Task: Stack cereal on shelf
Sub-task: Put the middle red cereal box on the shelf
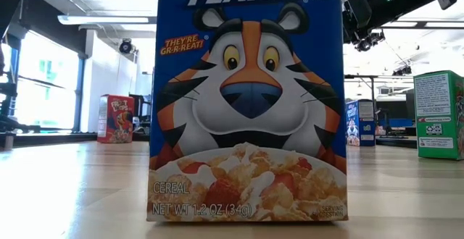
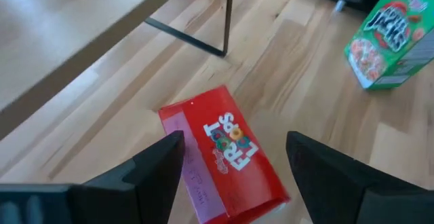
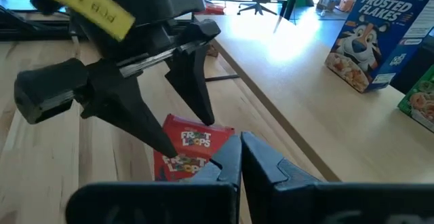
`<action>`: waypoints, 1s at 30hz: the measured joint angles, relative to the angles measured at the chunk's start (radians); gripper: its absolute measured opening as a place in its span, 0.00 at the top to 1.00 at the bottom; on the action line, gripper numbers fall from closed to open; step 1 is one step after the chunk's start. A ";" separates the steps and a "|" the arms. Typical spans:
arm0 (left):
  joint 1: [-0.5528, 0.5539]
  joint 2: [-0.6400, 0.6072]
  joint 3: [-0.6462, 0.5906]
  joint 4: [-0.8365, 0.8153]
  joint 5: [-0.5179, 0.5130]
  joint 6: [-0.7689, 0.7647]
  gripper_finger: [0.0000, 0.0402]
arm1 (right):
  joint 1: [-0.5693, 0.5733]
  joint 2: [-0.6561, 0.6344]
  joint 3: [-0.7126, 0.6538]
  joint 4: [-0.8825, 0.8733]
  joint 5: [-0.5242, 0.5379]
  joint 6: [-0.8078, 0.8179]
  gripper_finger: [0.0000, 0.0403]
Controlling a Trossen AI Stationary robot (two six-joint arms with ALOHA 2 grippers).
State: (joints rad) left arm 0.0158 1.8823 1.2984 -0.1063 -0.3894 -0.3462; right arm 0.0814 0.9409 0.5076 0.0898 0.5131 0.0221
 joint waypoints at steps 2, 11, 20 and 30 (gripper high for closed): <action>0.000 -0.001 0.000 -0.003 -0.001 0.000 0.37 | 0.000 0.000 0.000 0.000 0.000 0.000 1.00; 0.003 -0.001 0.000 -0.036 -0.051 0.022 0.37 | 0.000 0.000 0.000 0.002 0.000 0.004 1.00; -0.001 -0.028 -0.002 -0.048 -0.065 0.034 0.37 | 0.000 0.000 0.000 0.002 -0.001 0.004 1.00; 0.013 -0.021 -0.001 -0.028 0.006 -0.017 0.37 | 0.000 0.000 0.000 0.002 -0.010 0.005 1.00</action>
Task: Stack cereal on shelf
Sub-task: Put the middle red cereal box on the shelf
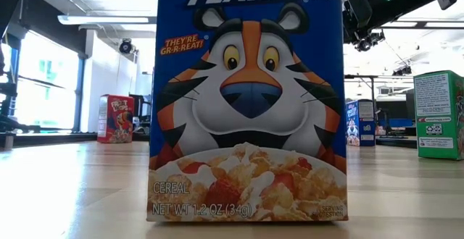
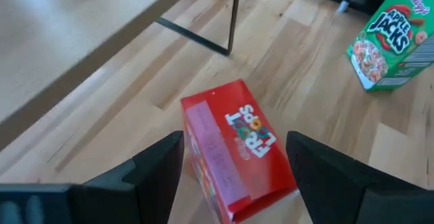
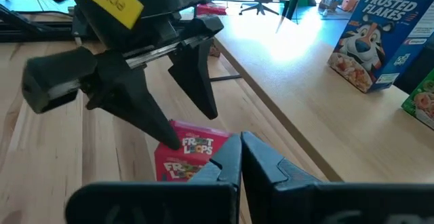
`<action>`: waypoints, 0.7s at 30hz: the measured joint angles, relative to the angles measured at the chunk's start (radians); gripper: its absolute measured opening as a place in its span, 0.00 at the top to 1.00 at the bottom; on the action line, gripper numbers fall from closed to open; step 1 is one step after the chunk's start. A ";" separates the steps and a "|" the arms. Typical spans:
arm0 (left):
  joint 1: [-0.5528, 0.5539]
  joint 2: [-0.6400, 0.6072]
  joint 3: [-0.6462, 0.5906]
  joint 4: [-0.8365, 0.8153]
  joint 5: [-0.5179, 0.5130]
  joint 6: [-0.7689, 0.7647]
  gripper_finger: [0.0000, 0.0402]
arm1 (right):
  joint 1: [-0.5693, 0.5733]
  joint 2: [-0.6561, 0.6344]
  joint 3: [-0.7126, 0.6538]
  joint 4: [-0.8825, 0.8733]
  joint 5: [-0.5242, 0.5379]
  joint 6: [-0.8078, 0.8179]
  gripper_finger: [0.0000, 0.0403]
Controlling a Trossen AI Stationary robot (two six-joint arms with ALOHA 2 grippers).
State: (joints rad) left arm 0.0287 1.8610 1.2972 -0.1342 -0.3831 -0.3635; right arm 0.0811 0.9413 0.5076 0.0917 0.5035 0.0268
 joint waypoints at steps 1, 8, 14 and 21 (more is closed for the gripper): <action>0.002 0.000 0.000 0.003 0.000 -0.001 0.37 | 0.000 0.000 0.000 0.000 -0.001 0.000 1.00; 0.004 0.000 0.000 0.007 0.010 -0.001 0.37 | 0.000 0.000 0.000 0.000 -0.003 0.000 1.00; 0.004 0.000 0.000 0.042 0.026 0.017 0.37 | 0.000 0.000 0.000 0.000 -0.006 0.000 1.00; 0.005 0.019 0.000 0.049 0.040 -0.009 0.37 | 0.000 0.000 0.000 0.000 -0.018 0.000 1.00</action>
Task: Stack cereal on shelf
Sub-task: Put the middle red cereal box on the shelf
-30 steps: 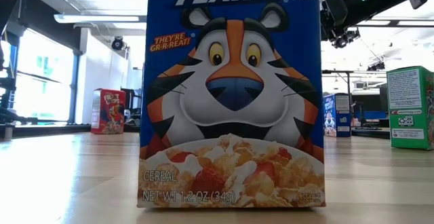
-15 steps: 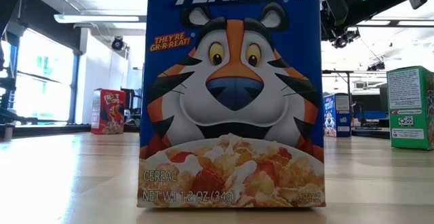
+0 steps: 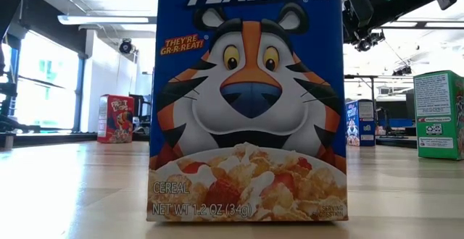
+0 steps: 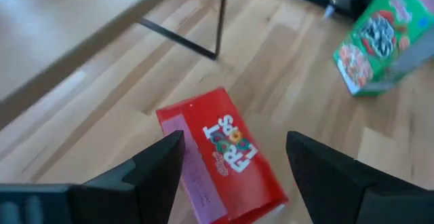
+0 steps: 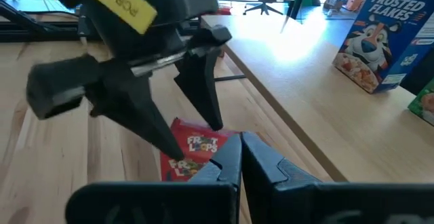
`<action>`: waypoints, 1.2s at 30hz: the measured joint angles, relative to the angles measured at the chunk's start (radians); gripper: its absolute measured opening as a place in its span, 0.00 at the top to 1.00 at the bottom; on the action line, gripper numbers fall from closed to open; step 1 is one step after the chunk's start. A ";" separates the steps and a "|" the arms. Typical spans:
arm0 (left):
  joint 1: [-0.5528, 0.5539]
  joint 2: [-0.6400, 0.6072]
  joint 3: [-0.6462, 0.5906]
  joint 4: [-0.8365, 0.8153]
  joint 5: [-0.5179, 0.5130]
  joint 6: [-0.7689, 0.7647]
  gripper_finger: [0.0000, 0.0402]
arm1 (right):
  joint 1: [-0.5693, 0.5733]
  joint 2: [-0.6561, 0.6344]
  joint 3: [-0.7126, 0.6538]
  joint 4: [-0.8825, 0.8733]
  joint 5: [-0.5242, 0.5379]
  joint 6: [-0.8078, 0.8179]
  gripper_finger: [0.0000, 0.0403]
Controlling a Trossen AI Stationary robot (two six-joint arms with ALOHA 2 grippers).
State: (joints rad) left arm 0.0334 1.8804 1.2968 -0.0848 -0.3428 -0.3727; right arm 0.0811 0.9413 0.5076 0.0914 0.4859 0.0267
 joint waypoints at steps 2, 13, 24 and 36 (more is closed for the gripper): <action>0.000 0.006 0.003 0.007 -0.033 -0.014 0.37 | 0.000 0.000 0.000 0.000 -0.001 0.000 1.00; -0.010 0.024 0.003 -0.018 -0.100 -0.028 0.37 | 0.000 0.000 0.000 0.000 -0.004 0.000 1.00; -0.011 0.013 0.001 0.007 0.081 0.095 0.37 | 0.000 0.000 0.000 0.000 -0.004 0.000 1.00; -0.007 -0.012 -0.001 0.004 0.183 0.097 0.37 | 0.000 0.000 0.000 0.000 -0.015 0.000 1.00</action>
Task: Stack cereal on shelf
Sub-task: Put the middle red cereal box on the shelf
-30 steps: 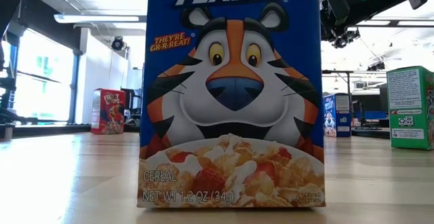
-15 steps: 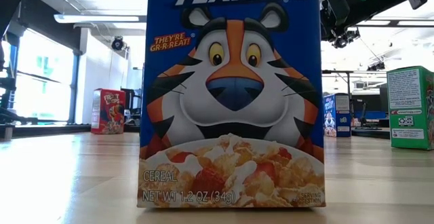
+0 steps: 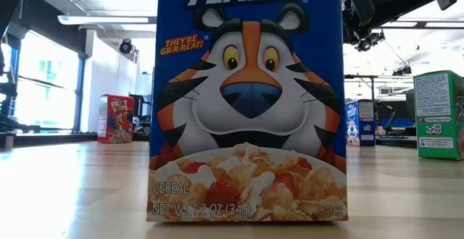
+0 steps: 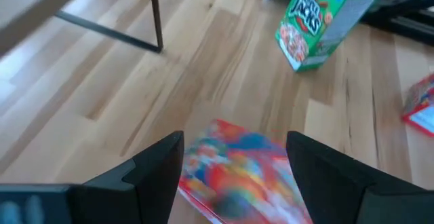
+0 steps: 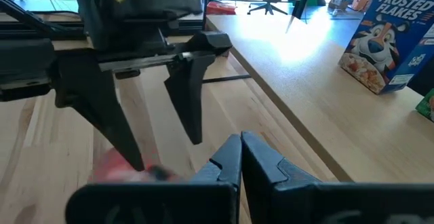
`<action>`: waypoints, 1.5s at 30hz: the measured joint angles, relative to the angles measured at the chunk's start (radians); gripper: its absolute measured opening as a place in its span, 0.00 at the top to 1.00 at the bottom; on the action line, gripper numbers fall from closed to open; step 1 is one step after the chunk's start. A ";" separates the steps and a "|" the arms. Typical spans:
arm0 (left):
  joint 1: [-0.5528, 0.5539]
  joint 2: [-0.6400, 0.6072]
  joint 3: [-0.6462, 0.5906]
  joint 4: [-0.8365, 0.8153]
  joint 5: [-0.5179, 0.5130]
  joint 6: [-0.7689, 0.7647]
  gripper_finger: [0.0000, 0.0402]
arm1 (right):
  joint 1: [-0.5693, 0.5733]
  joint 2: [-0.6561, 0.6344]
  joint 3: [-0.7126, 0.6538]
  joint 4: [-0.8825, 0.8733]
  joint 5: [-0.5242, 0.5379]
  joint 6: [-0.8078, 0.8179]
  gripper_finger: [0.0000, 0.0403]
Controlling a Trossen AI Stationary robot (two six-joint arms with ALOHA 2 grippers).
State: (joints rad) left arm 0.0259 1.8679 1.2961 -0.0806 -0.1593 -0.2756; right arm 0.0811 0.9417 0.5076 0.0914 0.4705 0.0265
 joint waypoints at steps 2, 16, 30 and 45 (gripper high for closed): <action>0.000 0.000 0.000 -0.015 0.018 0.010 0.37 | 0.000 0.000 0.000 0.000 0.000 0.000 1.00; -0.083 -0.095 -0.274 0.209 0.092 0.044 0.38 | 0.073 0.026 0.001 -0.046 -0.054 0.089 1.00; -0.163 -0.130 -0.369 0.270 0.155 -0.030 0.38 | 0.230 0.166 0.118 -0.141 0.039 0.187 1.00; -0.225 -0.131 -0.383 0.193 -0.022 0.018 0.69 | 0.312 0.376 0.183 -0.235 0.034 0.417 1.00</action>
State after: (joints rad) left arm -0.1988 1.7367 0.9135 0.1122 -0.1814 -0.2572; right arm 0.3929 1.3177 0.6907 -0.1435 0.5050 0.4430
